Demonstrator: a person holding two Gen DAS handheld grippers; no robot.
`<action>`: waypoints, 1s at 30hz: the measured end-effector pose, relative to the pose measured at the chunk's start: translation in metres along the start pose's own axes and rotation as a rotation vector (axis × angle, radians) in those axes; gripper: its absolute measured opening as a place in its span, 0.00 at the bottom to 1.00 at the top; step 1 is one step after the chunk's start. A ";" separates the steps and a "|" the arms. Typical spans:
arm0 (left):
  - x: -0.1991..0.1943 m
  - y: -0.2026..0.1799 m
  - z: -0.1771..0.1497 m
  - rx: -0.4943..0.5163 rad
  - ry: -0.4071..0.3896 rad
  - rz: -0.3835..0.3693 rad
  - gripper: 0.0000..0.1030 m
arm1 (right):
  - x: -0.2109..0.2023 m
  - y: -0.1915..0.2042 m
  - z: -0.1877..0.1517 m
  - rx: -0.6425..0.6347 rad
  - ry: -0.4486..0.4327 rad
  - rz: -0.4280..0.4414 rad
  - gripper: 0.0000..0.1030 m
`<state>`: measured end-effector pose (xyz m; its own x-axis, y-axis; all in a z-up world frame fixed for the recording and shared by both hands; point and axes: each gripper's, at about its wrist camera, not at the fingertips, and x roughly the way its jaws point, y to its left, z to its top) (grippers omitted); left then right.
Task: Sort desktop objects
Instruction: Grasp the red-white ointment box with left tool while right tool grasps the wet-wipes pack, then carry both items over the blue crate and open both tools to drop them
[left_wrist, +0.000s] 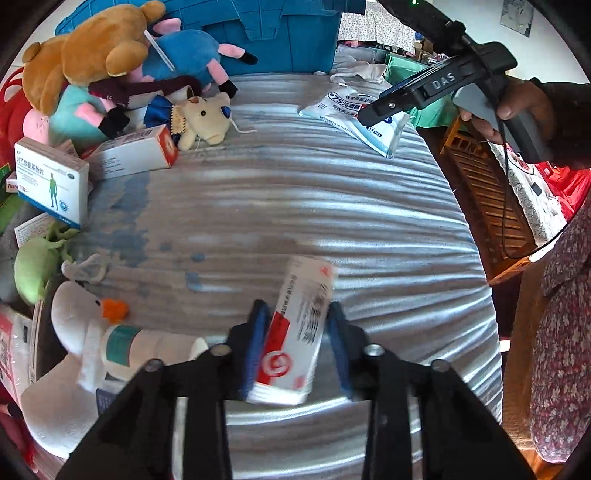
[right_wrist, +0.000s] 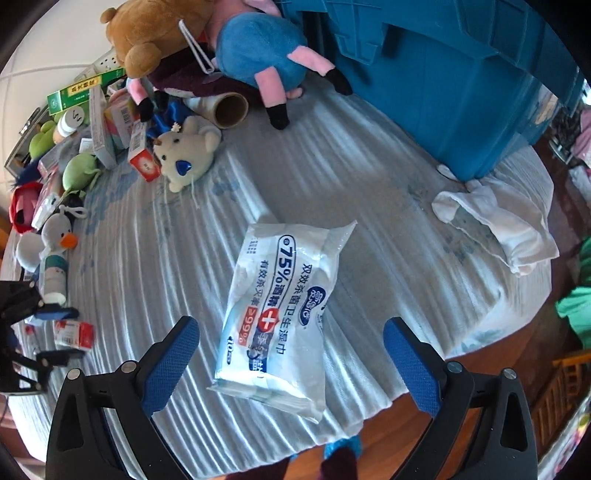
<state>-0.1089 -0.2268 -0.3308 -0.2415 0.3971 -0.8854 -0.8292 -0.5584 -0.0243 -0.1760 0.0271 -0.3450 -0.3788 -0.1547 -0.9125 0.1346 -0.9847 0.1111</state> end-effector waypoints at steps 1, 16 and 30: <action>-0.001 -0.002 -0.002 0.000 0.003 0.003 0.26 | 0.001 -0.002 -0.001 0.008 0.000 -0.002 0.96; -0.019 -0.028 -0.023 -0.171 -0.067 0.145 0.26 | -0.043 0.032 0.006 -0.244 -0.147 -0.091 0.32; -0.128 -0.004 0.072 -0.214 -0.358 0.339 0.26 | -0.180 0.074 0.078 -0.221 -0.468 0.124 0.32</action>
<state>-0.1109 -0.2228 -0.1840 -0.6657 0.3709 -0.6475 -0.5622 -0.8199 0.1083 -0.1694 -0.0238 -0.1414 -0.7093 -0.3383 -0.6184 0.3749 -0.9240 0.0755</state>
